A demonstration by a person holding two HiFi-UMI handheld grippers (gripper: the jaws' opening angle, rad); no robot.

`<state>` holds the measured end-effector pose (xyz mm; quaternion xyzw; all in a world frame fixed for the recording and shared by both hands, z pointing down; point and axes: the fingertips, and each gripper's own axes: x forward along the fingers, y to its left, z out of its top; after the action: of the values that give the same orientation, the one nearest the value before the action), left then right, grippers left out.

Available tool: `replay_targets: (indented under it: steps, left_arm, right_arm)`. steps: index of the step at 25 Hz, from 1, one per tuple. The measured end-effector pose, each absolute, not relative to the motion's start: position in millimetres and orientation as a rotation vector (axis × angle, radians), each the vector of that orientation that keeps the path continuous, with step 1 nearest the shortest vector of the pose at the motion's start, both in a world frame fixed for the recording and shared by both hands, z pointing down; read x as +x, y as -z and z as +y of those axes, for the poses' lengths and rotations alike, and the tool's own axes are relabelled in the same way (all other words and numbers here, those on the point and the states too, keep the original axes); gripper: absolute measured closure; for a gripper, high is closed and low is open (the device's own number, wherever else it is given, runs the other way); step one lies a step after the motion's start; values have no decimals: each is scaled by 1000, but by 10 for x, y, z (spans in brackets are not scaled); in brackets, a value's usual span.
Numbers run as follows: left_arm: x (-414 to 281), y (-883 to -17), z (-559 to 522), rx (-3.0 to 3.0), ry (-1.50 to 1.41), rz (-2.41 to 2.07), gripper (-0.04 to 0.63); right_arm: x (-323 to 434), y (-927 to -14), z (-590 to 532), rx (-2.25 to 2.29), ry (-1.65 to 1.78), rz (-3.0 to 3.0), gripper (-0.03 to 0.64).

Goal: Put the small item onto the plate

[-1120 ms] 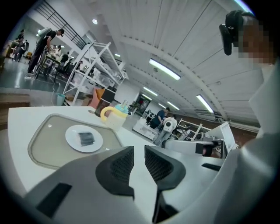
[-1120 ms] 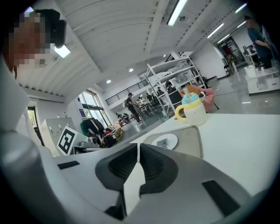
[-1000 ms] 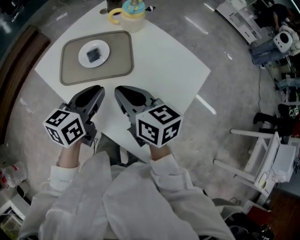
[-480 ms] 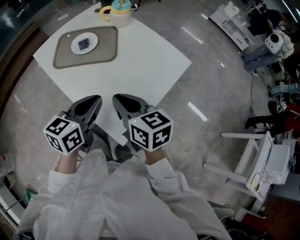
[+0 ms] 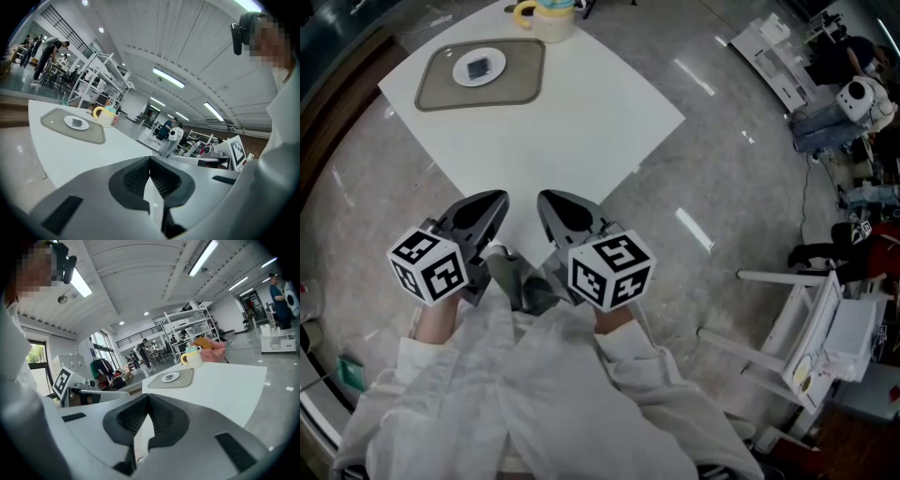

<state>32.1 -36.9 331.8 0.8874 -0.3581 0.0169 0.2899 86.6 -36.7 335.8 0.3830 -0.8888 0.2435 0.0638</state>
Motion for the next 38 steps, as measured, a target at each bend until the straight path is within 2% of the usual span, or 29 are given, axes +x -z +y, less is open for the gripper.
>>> replay_targets:
  steps: [13,38]
  left_arm:
    - [314,-3379,29,2334,-110,-844,584]
    - [114,-3396,2,2379,-185,-853,584]
  right_arm:
    - [649,-3431,-2,1118,-752,-2647,601]
    - [550,-3345,-48,1229,-623,-2575,601]
